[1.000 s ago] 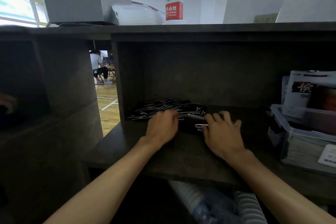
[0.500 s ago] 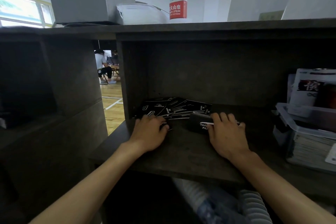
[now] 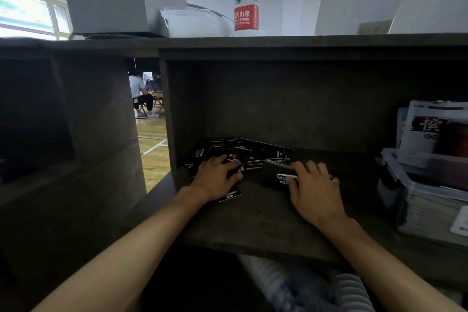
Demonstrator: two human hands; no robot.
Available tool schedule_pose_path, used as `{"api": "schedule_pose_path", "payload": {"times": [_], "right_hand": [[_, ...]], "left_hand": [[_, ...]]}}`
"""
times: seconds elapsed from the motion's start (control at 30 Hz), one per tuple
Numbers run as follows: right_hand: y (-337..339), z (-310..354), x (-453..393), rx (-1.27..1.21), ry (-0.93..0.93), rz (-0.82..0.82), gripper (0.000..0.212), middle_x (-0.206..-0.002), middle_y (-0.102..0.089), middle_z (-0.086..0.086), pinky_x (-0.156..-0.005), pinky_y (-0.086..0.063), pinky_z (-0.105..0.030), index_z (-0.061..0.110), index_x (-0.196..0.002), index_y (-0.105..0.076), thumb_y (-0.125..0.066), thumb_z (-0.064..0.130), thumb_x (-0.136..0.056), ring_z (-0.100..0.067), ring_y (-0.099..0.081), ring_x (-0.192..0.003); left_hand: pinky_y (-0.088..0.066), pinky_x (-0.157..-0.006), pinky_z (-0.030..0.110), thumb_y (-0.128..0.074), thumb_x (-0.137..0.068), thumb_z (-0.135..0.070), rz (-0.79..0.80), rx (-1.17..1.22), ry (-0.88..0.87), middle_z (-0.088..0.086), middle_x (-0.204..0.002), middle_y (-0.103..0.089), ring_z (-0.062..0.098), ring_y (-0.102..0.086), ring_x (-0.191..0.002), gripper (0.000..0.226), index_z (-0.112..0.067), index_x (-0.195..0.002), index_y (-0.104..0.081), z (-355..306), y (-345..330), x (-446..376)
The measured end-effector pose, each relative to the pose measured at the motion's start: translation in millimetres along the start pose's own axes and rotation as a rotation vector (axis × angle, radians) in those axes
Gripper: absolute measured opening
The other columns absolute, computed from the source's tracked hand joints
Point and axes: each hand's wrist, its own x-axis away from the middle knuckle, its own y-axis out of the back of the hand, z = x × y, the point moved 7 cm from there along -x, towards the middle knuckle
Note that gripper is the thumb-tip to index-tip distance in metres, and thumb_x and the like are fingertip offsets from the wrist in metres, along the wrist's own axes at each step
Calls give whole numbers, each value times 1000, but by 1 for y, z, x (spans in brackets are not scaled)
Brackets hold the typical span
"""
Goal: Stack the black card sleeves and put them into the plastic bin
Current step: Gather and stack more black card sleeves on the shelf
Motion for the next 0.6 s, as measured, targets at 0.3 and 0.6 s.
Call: {"api": "schedule_pose_path", "payload": {"times": [0.3,0.6], "right_hand": [[15,-18,12,-27,16,7,39,-126,-53,-1,-96,-43,-48,30,-134,-47,-45,45,-98,-20,-44,-119],[17,-17,16,-11,19,-18,39,-125,-53,-1,-96,-43,-47,28,-133,-48,-44,45,-99,-21,-44,-118]], "left_hand": [[-39,-98,41,-57,-86,-62,-103,-94,272,10,-129,-53,31,-47,-122,56,-20,-123,-60,31,40,56],[-43,-66,17,-65,-91,-15,-413,463,93,-11,-95,-63,11,-62,-93,25,-36,-92,-52,13,61,75]]}}
